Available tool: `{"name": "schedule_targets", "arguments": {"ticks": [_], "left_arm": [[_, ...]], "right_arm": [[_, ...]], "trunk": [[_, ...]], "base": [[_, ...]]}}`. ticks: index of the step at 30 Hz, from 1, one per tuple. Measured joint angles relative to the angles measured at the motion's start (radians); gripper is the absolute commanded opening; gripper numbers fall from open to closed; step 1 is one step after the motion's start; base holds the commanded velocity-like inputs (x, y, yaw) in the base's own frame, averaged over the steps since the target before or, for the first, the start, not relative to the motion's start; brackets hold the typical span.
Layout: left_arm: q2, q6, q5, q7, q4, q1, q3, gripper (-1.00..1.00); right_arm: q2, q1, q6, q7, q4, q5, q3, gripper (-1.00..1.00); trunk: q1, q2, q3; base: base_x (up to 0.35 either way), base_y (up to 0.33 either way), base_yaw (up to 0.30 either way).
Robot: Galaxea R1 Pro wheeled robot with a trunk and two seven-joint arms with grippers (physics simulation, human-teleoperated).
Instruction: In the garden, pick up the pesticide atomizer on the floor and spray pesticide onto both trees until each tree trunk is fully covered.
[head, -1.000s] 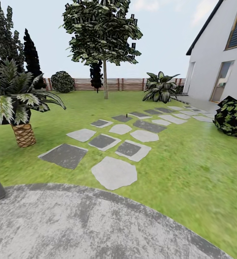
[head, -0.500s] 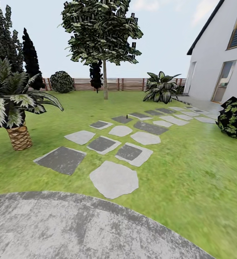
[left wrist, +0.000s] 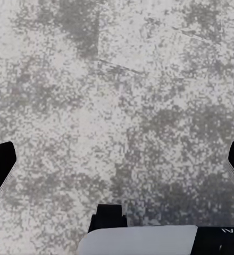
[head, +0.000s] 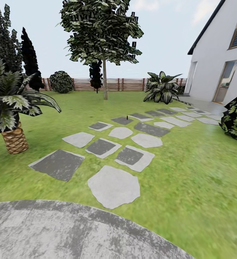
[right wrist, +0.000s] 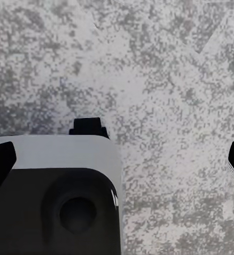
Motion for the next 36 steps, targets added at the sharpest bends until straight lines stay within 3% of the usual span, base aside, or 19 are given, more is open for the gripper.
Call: {"name": "schedule_targets", "arguments": {"ticks": [36], "left_arm": [[0.000,0.000,0.000,0.000,0.000,0.000,0.000,1.00]], "right_arm": [[0.000,0.000,0.000,0.000,0.000,0.000,0.000,1.00]], "trunk": [[0.000,0.000,0.000]], "base": [[0.310,0.000,0.000]]}}
